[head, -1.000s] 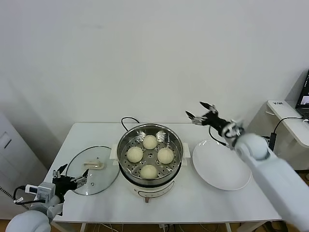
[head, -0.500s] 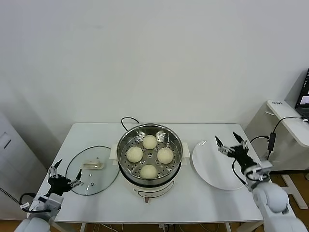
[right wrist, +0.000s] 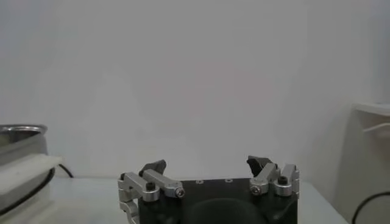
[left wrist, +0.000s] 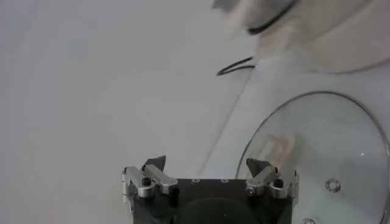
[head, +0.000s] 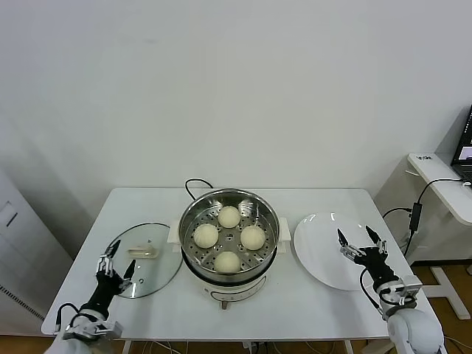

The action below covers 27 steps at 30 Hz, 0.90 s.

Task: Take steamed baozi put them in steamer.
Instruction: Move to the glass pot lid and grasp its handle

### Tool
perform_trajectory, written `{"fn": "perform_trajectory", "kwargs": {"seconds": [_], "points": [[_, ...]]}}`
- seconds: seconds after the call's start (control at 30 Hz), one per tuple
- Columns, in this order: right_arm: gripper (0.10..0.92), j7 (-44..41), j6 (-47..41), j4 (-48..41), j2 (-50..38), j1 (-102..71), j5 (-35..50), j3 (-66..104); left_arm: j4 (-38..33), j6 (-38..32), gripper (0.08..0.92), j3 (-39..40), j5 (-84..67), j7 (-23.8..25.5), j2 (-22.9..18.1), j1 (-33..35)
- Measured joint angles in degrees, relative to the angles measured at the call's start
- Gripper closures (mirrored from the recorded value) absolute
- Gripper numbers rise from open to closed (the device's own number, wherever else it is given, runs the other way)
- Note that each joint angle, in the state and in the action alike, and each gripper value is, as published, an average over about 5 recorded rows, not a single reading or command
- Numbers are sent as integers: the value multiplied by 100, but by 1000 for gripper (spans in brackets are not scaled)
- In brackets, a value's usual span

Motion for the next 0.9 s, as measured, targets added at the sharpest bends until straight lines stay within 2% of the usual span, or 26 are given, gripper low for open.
{"fn": "perform_trajectory", "kwargs": {"seconds": [0.4, 0.9], "points": [[203, -164, 130, -109, 226, -88, -248, 29, 894, -320, 177, 72, 1949, -289, -508, -588], [203, -341, 219, -202, 330, -153, -439, 46, 1651, -338, 177, 96, 2685, -557, -806, -1169]]}}
